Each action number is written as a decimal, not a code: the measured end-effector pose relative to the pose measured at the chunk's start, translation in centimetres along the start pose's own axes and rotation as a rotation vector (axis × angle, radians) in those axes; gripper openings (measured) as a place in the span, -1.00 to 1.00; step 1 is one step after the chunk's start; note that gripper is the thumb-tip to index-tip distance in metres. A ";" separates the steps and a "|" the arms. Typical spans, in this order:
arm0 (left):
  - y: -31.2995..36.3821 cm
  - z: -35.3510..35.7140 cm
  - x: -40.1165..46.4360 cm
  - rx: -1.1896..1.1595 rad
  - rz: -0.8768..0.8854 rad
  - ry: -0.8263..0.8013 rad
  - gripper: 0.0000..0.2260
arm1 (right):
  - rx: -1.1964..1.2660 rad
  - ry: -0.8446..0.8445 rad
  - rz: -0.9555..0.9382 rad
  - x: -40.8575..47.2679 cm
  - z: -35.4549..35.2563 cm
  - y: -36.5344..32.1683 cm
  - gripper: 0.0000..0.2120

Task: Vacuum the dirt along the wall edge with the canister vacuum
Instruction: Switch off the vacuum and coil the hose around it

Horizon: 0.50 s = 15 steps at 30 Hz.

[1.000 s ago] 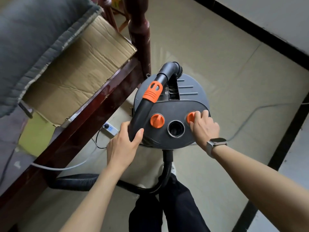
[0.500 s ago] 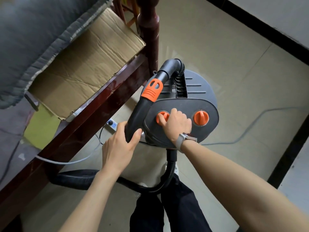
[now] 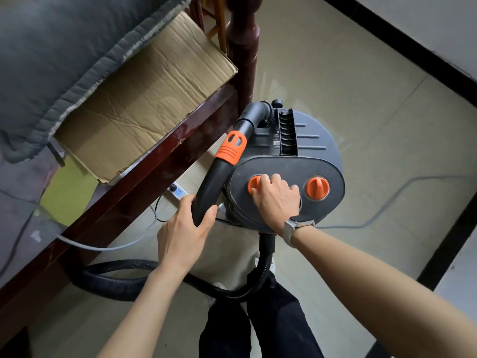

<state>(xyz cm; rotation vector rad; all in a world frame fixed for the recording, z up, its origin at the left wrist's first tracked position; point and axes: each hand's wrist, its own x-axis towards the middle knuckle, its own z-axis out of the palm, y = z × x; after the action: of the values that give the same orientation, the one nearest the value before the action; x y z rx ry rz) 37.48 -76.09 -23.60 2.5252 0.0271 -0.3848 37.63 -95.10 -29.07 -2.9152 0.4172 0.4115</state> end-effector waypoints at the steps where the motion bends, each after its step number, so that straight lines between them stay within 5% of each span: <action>1: 0.0 0.1 0.0 0.000 0.001 0.002 -0.62 | -0.009 0.004 -0.004 -0.1 -0.1 0.2 -0.68; 8: -0.3 0.4 0.0 -0.034 -0.024 0.005 -0.64 | 0.075 0.187 0.036 -0.2 -0.1 1.3 -0.43; 15: 0.0 0.5 0.3 -0.045 -0.049 0.023 -0.66 | 0.026 -0.054 -0.019 3.9 0.0 -0.6 -0.24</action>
<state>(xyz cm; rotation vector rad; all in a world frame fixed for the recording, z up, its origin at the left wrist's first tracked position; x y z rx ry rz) 37.60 -76.40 -24.09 2.4885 0.1061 -0.3704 41.44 -95.51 -30.19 -2.8734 0.3838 0.4779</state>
